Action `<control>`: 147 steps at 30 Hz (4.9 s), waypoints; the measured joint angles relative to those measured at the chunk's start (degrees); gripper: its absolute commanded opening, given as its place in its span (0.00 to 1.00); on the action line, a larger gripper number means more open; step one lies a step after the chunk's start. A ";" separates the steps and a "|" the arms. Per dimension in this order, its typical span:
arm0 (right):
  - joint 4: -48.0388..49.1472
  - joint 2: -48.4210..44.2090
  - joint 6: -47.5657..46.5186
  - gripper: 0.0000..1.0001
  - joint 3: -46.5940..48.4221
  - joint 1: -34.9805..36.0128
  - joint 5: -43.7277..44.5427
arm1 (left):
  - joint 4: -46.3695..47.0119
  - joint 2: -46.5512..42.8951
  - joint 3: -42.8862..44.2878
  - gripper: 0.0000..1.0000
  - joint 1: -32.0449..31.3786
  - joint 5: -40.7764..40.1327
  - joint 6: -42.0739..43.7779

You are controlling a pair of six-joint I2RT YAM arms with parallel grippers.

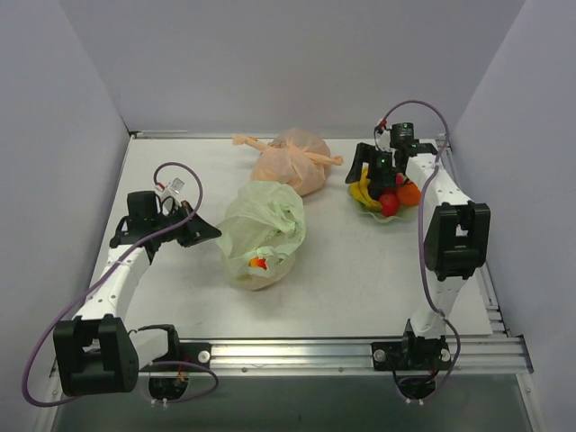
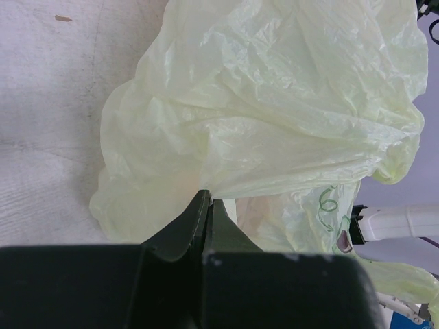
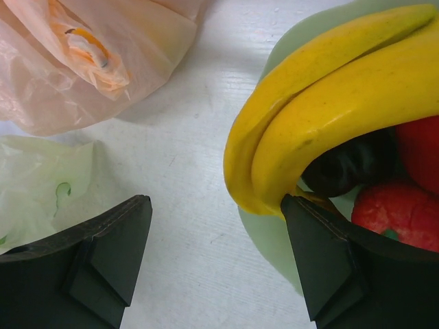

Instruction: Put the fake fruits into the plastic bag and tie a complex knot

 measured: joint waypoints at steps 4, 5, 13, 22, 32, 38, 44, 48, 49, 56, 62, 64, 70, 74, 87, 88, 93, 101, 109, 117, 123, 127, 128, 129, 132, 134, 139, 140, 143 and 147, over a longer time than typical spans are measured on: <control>0.46 1.75 -0.46 0.80 -0.02 1.44 1.29 | -0.24 0.07 0.00 0.00 1.11 -0.02 -0.02; 0.55 2.08 -0.59 0.80 -0.02 1.75 1.79 | -0.26 0.07 0.00 0.00 1.29 -0.02 -0.02; 1.03 3.61 -1.07 0.75 -0.02 2.40 5.97 | -0.46 0.07 0.00 0.00 1.64 0.00 0.00; 3.02 7.02 -1.11 0.59 0.44 2.03 5.62 | -1.64 0.55 0.72 0.00 2.10 -0.02 0.42; 2.97 5.68 -1.14 0.22 -0.59 1.53 2.16 | -2.34 0.52 0.90 0.00 2.40 0.02 0.85; 1.40 -3.74 -1.22 0.18 -3.02 0.81 0.50 | -2.32 -0.37 0.72 0.00 2.43 0.35 0.81; 1.49 -16.48 -1.53 0.15 -4.20 1.33 -3.82 | -2.32 -1.36 -0.13 0.00 2.43 1.05 0.17; 5.35 -22.60 -1.25 0.16 -4.15 7.45 -7.69 | -2.32 -1.57 -0.17 0.00 2.43 1.66 -0.24; 6.99 -23.54 -1.33 0.16 -4.17 10.14 -8.61 | -2.32 -1.57 -0.17 0.00 2.43 1.86 -0.28; 21.20 -28.85 -7.41 0.17 -11.87 31.93 -12.33 | -2.23 -1.60 -0.17 0.00 2.40 3.41 -1.66; 28.96 -28.79 -14.01 0.16 -17.75 44.68 -13.31 | -1.77 -1.62 -0.17 0.00 2.43 4.59 -2.80; 30.45 -28.24 -15.65 0.15 -18.01 46.95 -13.86 | -1.66 -1.62 -0.17 0.00 2.43 4.92 -3.28; 33.38 -26.64 -18.47 0.13 -19.63 49.44 -15.76 | -1.40 -1.62 -0.17 0.00 2.43 6.05 -4.20; 33.14 -25.24 -22.51 0.12 -23.12 49.29 -15.89 | -0.76 -1.62 -0.17 0.00 2.43 7.76 -5.35; 31.04 -19.54 -39.89 0.09 -25.31 43.76 -11.93 | 2.12 -1.38 -0.17 0.00 2.43 12.37 -7.30; 30.84 -19.34 -42.49 0.10 -25.38 44.00 -11.26 | 2.40 -1.20 -0.17 0.00 2.43 12.52 -7.56; 33.81 -19.28 -57.79 0.14 -32.26 44.92 -7.15 | 4.55 0.28 -0.17 0.00 2.43 13.57 -8.61; 39.34 -18.03 -77.72 0.66 -41.20 45.29 -1.03 | 7.43 2.21 -0.15 0.00 3.04 14.91 -10.88; 41.31 -18.14 -91.78 1.00 -41.77 45.88 2.67 | 9.51 5.46 1.84 0.00 3.89 15.76 -12.70; 16.31 -18.32 -91.01 1.00 -25.94 45.70 1.64 | 11.56 6.93 4.07 0.00 4.46 17.66 -12.90; 1.09 -18.56 -84.06 1.00 -6.36 44.13 -5.75 | 11.56 7.93 4.07 0.00 5.01 19.06 -12.44; -5.60 -19.78 -81.92 1.00 0.63 43.65 -9.14 | 11.56 8.02 4.07 0.00 5.03 20.63 -11.89; -7.39 -20.61 -81.90 1.00 0.87 43.78 -9.90 | 11.56 8.15 4.07 0.00 5.05 20.90 -11.61; -9.05 -21.42 -82.58 1.00 0.74 44.24 -9.92 | 11.56 8.35 4.07 0.00 5.05 21.00 -11.32; -11.85 -24.74 -86.68 1.00 -4.15 46.80 -8.68 | 11.56 9.33 4.07 0.00 5.11 21.00 -10.47; -14.12 -26.12 -89.09 1.00 -8.24 48.85 -6.51 | 11.47 10.01 4.07 0.00 5.16 20.98 -9.66; -16.02 -23.04 -86.97 1.00 -9.79 50.29 -0.39 | 9.79 10.84 4.09 0.00 5.20 20.92 -6.05; -16.02 -22.05 -85.20 1.00 -8.74 49.66 0.50 | 9.35 10.84 4.09 0.00 5.20 20.87 -5.14; -15.56 -18.82 -78.75 1.00 -2.71 47.10 2.97 | 8.15 10.84 4.09 0.00 5.20 20.74 -3.02; -12.28 -16.90 -72.11 0.98 2.80 44.13 4.96 | 7.15 10.95 4.26 0.00 4.74 20.35 -1.09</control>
